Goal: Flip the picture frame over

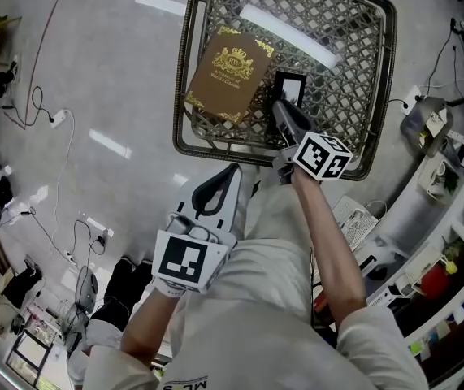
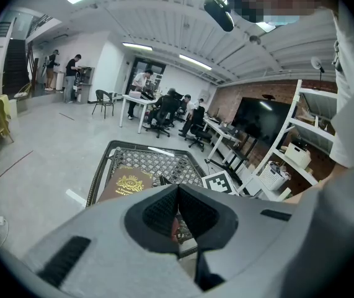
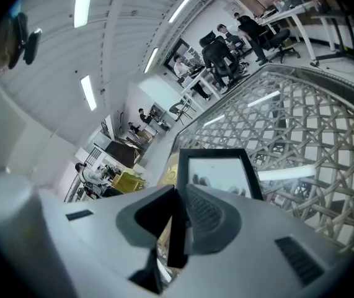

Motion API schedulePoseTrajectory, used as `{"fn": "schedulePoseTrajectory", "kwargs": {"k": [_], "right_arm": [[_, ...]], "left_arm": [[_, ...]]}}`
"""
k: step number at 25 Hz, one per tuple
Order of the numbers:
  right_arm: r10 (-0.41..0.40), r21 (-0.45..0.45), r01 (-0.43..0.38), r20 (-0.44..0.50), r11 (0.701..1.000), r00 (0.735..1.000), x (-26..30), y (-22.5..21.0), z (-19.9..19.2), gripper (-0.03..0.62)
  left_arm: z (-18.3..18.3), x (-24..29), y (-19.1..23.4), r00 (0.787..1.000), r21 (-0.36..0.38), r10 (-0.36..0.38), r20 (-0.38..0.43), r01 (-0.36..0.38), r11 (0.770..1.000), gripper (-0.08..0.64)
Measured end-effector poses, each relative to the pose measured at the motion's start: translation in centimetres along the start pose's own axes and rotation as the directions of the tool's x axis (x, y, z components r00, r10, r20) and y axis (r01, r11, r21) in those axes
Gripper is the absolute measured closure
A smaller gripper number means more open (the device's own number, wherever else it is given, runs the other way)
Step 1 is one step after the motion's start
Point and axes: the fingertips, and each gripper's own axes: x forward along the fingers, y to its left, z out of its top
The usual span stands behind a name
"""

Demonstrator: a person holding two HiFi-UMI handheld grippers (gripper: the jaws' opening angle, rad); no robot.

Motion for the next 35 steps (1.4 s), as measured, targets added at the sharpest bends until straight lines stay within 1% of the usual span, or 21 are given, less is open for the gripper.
{"fn": "schedulePoseTrajectory", "kwargs": {"k": [3, 7, 12, 15, 18, 21, 23, 24, 27, 29, 32, 35], "right_arm": [[0.053, 0.05, -0.054, 0.01, 0.997, 0.999, 0.1, 0.5, 0.5, 0.518], [0.138, 0.143, -0.141, 0.033, 0.98, 0.99, 0.4, 1.0, 1.0, 0.518], [0.216, 0.267, -0.22, 0.045, 0.938, 0.975, 1.1, 1.3, 1.0, 0.518], [0.268, 0.312, -0.274, 0.064, 0.91, 0.961, 1.5, 1.6, 1.1, 0.518], [0.311, 0.338, -0.319, 0.079, 0.886, 0.947, 1.9, 2.0, 1.3, 0.518], [0.344, 0.361, -0.351, 0.086, 0.864, 0.935, 2.1, 2.2, 1.3, 0.518], [0.367, 0.383, -0.373, 0.092, 0.845, 0.926, 2.3, 2.2, 1.2, 0.518], [0.378, 0.393, -0.383, 0.095, 0.836, 0.921, 2.5, 2.1, 1.2, 0.518], [0.409, 0.421, -0.416, 0.11, 0.806, 0.906, 2.8, 2.2, 1.3, 0.518], [0.423, 0.435, -0.431, 0.12, 0.791, 0.898, 2.8, 2.2, 1.5, 0.518], [0.431, 0.44, -0.439, 0.125, 0.783, 0.894, 2.6, 2.0, 1.6, 0.518], [0.43, 0.43, -0.441, 0.129, 0.788, 0.894, 2.4, 1.6, 1.7, 0.518]], "left_arm": [[0.3, 0.1, -0.1, 1.0, -0.02, 0.001, -0.003, -0.001, 1.0, 0.535], [0.0, 0.2, 0.4, 1.0, 0.0, 0.008, -0.008, -0.008, 1.0, 0.535], [0.2, 0.4, 0.5, 1.0, -0.025, 0.015, -0.013, -0.016, 1.0, 0.535], [-0.5, 0.4, 0.8, 0.999, -0.007, 0.023, -0.035, -0.023, 1.0, 0.535], [-0.7, 0.6, 1.0, 0.999, -0.007, 0.025, -0.04, -0.025, 1.0, 0.535], [-0.2, 0.8, 0.7, 0.999, -0.032, 0.022, -0.03, -0.023, 0.999, 0.535], [-0.2, 0.9, 0.9, 0.999, -0.021, 0.024, -0.028, -0.024, 0.999, 0.535], [-0.3, 1.0, 0.9, 0.999, -0.016, 0.025, -0.031, -0.025, 1.0, 0.535], [-0.5, 1.3, 0.9, 0.999, -0.036, 0.025, -0.045, -0.026, 0.999, 0.535], [-0.6, 1.4, 0.9, 0.998, -0.032, 0.024, -0.049, -0.026, 0.999, 0.535], [-1.0, 1.5, 0.9, 0.998, -0.025, 0.022, -0.064, -0.023, 0.999, 0.535], [-1.2, 1.7, 1.0, 0.997, -0.007, 0.017, -0.073, -0.017, 1.0, 0.535]]}}
